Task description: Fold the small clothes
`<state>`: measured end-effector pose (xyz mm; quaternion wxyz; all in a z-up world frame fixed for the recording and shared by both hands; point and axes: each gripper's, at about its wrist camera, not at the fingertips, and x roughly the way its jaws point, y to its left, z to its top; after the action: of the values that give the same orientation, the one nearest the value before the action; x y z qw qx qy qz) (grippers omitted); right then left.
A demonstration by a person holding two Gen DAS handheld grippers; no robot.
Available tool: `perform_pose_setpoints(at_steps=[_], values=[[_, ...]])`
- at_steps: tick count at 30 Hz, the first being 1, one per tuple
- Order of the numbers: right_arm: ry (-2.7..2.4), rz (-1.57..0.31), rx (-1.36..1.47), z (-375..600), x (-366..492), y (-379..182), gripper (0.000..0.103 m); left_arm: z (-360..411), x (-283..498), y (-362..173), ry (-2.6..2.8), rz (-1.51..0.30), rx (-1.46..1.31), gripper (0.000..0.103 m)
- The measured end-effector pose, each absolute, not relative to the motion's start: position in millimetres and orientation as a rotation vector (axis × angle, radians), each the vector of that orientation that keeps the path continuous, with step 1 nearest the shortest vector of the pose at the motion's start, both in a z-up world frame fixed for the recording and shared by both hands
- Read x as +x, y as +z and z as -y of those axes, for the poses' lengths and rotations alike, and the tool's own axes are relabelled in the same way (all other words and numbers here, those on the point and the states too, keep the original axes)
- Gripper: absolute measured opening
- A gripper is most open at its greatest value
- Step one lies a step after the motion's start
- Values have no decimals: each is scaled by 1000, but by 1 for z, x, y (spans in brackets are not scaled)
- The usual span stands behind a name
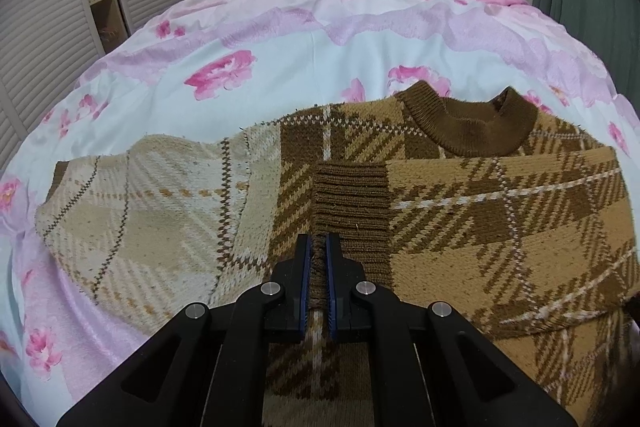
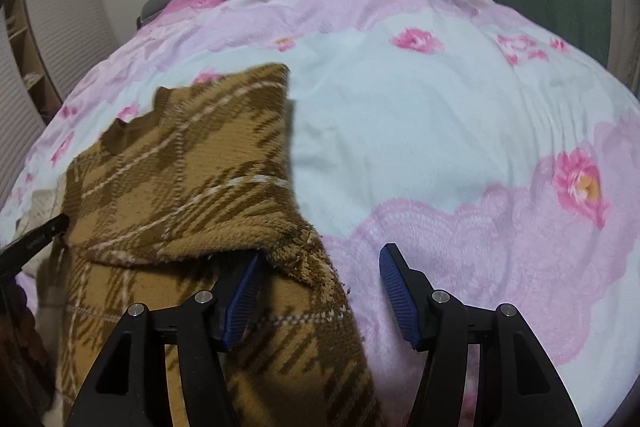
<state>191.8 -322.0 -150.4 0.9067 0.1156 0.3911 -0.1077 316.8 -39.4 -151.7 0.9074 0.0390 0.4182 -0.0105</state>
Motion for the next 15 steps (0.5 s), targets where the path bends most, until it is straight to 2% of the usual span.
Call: perform_pose_setpoints(at_steps=[9, 15], values=[[-140, -740, 231, 295, 175, -115, 60, 27, 286, -119, -45, -800, 90, 9], [-46, -691, 189, 254, 184, -93, 60, -19, 279, -109, 11, -792, 63, 12]])
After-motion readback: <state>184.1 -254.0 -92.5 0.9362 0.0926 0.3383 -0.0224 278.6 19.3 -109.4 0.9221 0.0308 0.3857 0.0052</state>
